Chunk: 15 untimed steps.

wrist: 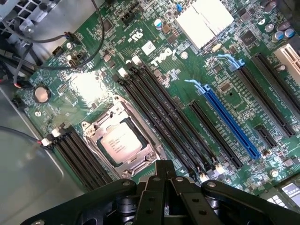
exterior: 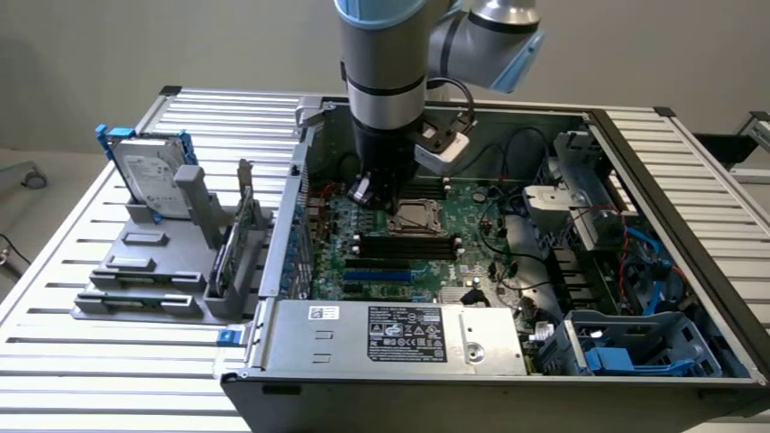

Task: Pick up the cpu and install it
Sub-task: 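Install the first cpu locking lever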

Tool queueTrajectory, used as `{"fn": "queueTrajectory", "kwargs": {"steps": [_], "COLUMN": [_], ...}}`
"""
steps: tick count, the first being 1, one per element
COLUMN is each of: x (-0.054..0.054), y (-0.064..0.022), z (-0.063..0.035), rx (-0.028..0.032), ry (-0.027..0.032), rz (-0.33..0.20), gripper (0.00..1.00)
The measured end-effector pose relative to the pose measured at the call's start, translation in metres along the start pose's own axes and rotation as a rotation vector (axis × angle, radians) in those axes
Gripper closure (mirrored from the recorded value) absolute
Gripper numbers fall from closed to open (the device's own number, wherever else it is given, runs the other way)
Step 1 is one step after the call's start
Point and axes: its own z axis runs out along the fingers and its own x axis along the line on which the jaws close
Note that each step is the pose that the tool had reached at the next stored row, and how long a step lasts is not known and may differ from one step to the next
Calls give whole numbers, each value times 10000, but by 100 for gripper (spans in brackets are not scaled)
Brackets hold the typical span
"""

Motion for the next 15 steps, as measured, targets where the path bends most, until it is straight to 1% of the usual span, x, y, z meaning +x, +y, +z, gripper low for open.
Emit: {"fn": "queueTrajectory", "kwargs": {"steps": [9,15], "x": [-16,-36], "y": [2,-1], "z": [108,212], "rx": [-1,-1], "ry": [-2,-1], "rz": [-1,1], "gripper": [89,89]}}
